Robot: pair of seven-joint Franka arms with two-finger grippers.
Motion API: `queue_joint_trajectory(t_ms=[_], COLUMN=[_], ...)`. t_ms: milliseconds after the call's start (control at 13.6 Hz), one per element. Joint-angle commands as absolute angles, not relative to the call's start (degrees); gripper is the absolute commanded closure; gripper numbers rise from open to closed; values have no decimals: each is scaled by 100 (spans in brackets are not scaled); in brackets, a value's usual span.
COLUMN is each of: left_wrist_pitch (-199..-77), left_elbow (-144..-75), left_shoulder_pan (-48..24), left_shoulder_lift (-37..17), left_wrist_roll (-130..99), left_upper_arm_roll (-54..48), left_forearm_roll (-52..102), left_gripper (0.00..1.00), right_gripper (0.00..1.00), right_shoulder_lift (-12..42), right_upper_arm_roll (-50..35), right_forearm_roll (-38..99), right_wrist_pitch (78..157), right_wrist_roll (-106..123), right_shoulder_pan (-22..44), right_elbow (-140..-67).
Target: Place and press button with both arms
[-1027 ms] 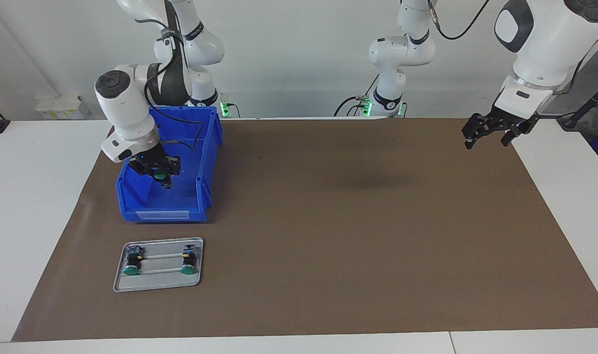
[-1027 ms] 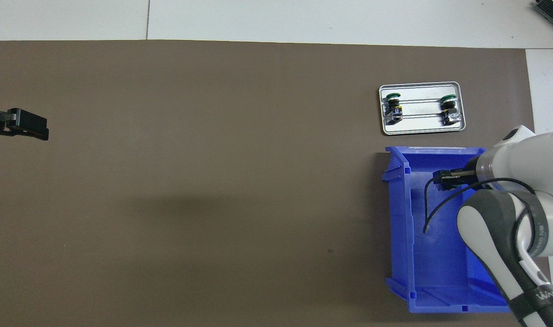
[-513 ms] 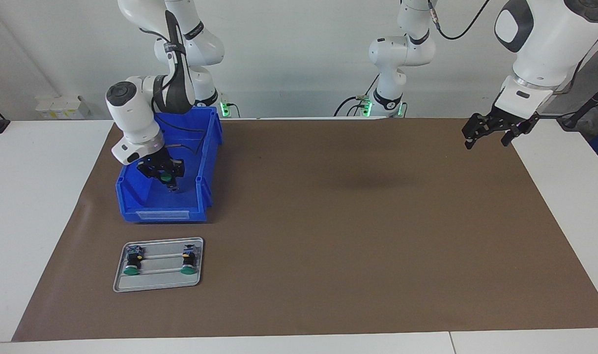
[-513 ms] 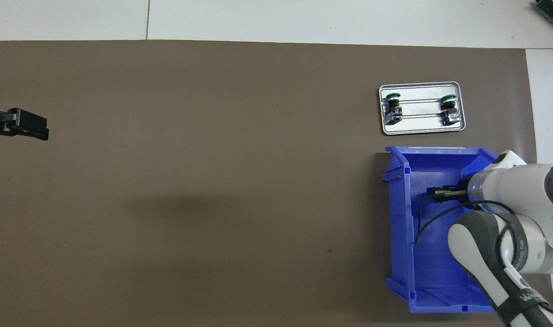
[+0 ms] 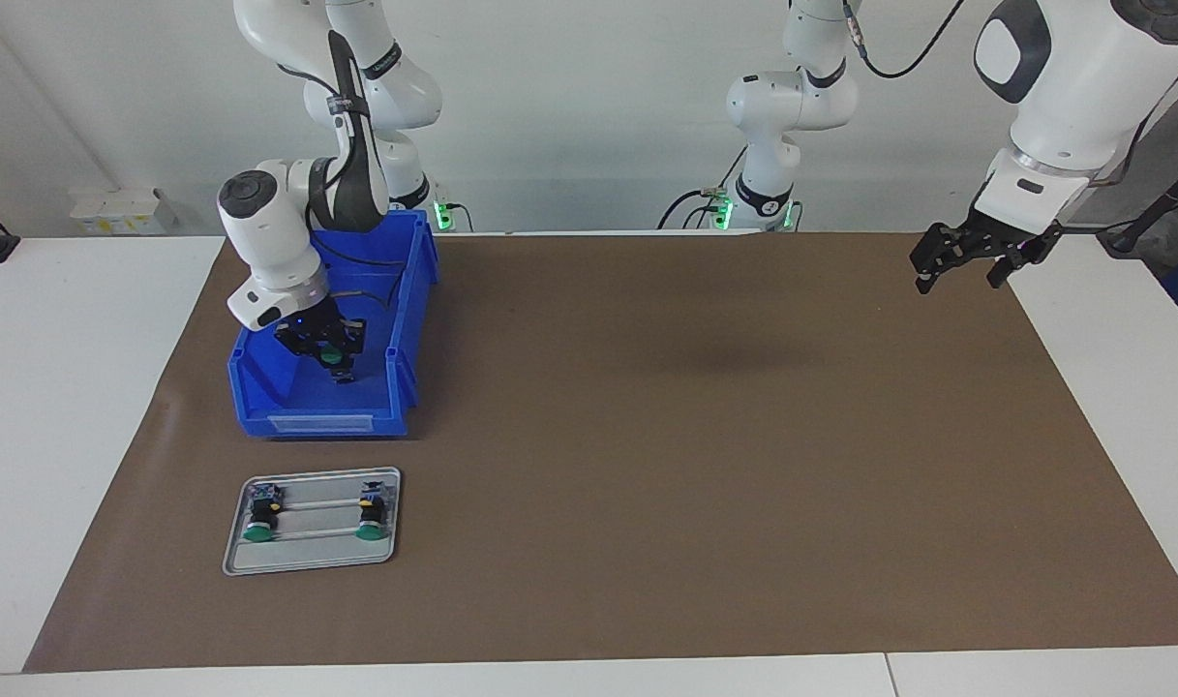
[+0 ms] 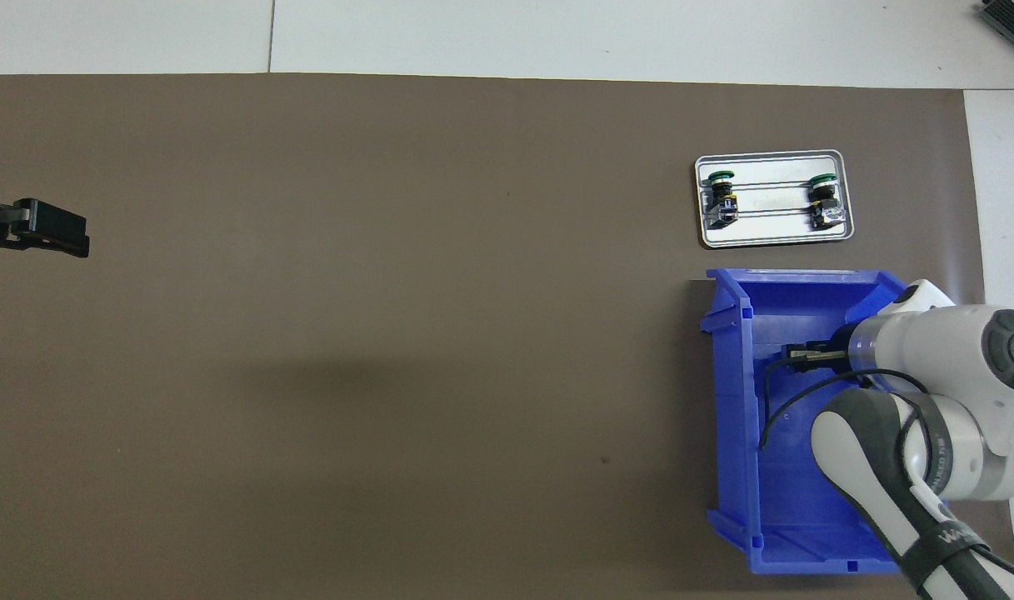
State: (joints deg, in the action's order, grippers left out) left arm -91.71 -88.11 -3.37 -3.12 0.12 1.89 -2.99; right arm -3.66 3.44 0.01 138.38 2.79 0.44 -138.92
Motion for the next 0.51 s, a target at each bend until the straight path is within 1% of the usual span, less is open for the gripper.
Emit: queue_joint_trajectory(t_ms=[0, 73, 220, 367, 440], left_wrist_pitch=[-9264, -9264, -9264, -9264, -9264], left_elbow=[-9009, -9009, -9009, -9009, -9009], left_shoulder_pan=[-325, -325, -325, -325, -325], left_shoulder_lift=[-149, -149, -149, -149, -149], left_wrist_roll=[-44, -44, -44, -44, -44], left_upper_arm_roll=[176, 176, 176, 176, 176], left_forearm_roll=[-396, -396, -396, -396, -396], left_gripper=[0, 0, 0, 0, 0], right_gripper=[2, 1, 1, 1, 1], right_shoulder_lift=[-448, -500, -624, -633, -607], right_upper_arm_roll=[299, 299, 299, 299, 308], right_forearm_roll=[158, 158, 158, 141, 80], right_wrist_pitch=[13878, 13782, 13065, 12011, 11606], right_wrist_roll=[272, 272, 229, -34, -70], right_shoulder_pan=[26, 26, 26, 26, 0], right_elbow=[-13826, -13747, -13292, -12397, -12018])
